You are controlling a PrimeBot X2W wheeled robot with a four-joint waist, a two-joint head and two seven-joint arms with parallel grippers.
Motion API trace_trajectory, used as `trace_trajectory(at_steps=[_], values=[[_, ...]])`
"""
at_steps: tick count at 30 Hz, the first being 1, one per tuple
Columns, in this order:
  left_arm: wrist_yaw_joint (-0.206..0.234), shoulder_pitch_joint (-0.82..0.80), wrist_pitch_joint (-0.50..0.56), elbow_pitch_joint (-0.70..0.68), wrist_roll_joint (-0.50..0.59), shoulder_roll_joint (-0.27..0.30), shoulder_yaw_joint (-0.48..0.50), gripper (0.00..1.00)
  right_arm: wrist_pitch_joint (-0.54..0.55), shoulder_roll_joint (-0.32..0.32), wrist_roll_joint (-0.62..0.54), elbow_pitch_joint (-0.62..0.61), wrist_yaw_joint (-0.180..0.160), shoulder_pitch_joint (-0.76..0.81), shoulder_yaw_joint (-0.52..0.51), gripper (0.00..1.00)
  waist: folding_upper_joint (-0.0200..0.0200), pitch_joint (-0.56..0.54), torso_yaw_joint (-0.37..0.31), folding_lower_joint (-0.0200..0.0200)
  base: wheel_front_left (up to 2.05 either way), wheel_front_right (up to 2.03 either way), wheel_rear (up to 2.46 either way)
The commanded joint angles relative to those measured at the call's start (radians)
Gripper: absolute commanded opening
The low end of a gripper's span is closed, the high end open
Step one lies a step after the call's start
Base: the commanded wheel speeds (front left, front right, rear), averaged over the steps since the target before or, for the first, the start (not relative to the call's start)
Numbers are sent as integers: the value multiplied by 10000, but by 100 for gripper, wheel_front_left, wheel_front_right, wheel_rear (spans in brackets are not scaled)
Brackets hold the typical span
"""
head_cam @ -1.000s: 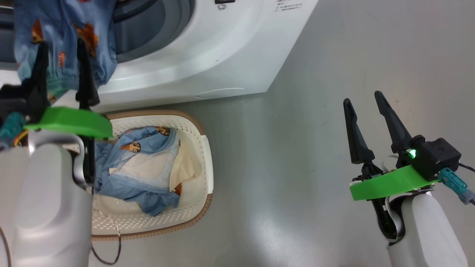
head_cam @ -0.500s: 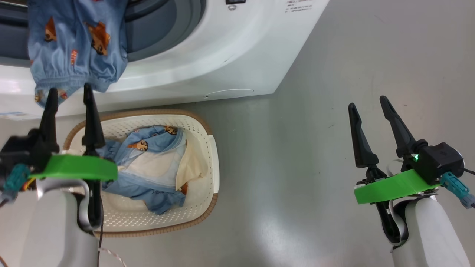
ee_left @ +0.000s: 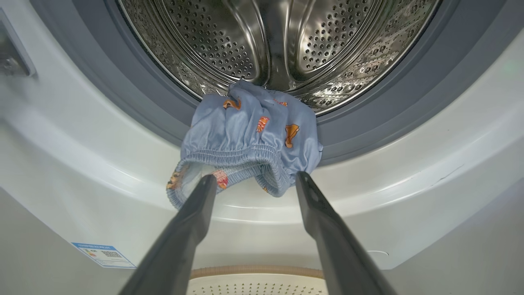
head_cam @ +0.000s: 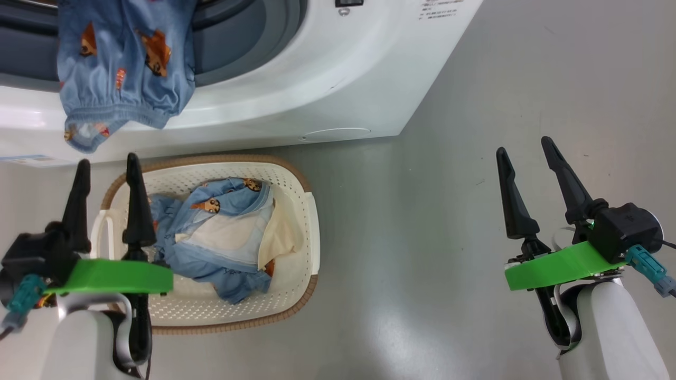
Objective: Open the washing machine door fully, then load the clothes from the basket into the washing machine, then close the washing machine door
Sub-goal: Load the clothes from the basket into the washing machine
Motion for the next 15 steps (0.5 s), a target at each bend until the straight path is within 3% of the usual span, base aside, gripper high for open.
trace_trajectory(at_steps=[1,15], values=[[103,247,18,-337,-35,179,298,100,-48,65,-110,-213,16,230,199,100,0,-4,8,0,0,0,0],[355,1234,703,-1974,-164,245,208,100,-48,65,-75,-168,16,337,232,100,0,-96,54,0,0,0,0]])
